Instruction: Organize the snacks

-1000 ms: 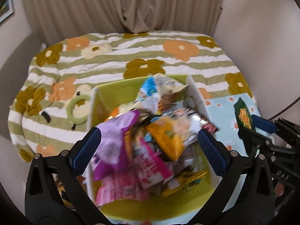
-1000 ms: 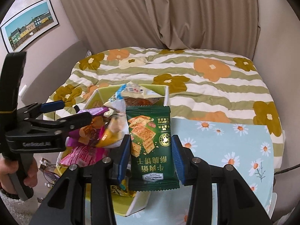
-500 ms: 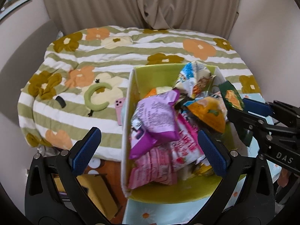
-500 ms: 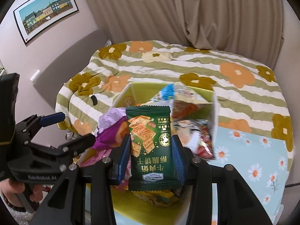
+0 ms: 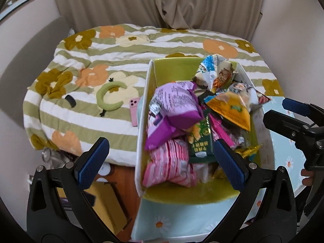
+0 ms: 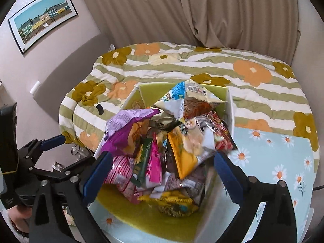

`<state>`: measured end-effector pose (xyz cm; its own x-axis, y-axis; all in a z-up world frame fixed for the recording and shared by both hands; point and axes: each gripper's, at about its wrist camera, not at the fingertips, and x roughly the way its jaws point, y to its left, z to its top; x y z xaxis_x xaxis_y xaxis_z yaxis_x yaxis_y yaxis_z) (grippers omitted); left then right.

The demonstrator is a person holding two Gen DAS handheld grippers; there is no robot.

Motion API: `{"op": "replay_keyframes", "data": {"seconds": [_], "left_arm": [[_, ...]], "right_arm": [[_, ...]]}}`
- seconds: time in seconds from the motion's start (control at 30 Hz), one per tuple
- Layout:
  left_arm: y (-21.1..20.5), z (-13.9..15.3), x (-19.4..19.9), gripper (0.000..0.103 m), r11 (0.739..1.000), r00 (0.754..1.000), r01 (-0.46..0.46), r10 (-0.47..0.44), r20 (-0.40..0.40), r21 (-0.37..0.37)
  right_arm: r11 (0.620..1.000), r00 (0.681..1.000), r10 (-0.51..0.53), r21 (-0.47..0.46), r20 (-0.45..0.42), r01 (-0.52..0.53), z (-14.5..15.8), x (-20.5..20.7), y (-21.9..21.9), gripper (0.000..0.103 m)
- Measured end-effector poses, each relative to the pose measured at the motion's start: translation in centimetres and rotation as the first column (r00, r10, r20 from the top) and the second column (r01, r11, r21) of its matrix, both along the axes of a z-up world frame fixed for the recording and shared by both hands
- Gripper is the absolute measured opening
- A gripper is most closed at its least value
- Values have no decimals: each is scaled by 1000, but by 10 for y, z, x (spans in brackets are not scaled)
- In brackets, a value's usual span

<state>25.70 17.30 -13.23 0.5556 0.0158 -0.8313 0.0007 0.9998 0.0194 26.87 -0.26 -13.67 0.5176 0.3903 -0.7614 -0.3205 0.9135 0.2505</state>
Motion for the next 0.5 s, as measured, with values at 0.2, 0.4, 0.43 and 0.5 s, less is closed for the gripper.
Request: {"op": "replay_keyframes", "data": {"seconds": [0.2, 0.4, 0.43, 0.5], "left_arm": [[-31, 29, -39, 102, 1000, 997, 5, -6, 77, 14], [-66, 66, -83, 102, 999, 983, 34, -34, 180, 6], [-73, 73, -93, 102, 999, 978, 31, -32, 205, 7], [-82, 83, -109, 102, 1000, 970, 26, -28, 241, 10]], "right_arm": [[1000, 996, -21, -8, 86, 22, 29, -41, -26, 100], [992, 976, -120, -19, 182, 126, 63, -92, -66, 102], [989, 969, -141, -23, 204, 149, 69, -103, -74, 102], [980, 956, -178, -40, 235, 193, 78, -122, -89, 102]]}}
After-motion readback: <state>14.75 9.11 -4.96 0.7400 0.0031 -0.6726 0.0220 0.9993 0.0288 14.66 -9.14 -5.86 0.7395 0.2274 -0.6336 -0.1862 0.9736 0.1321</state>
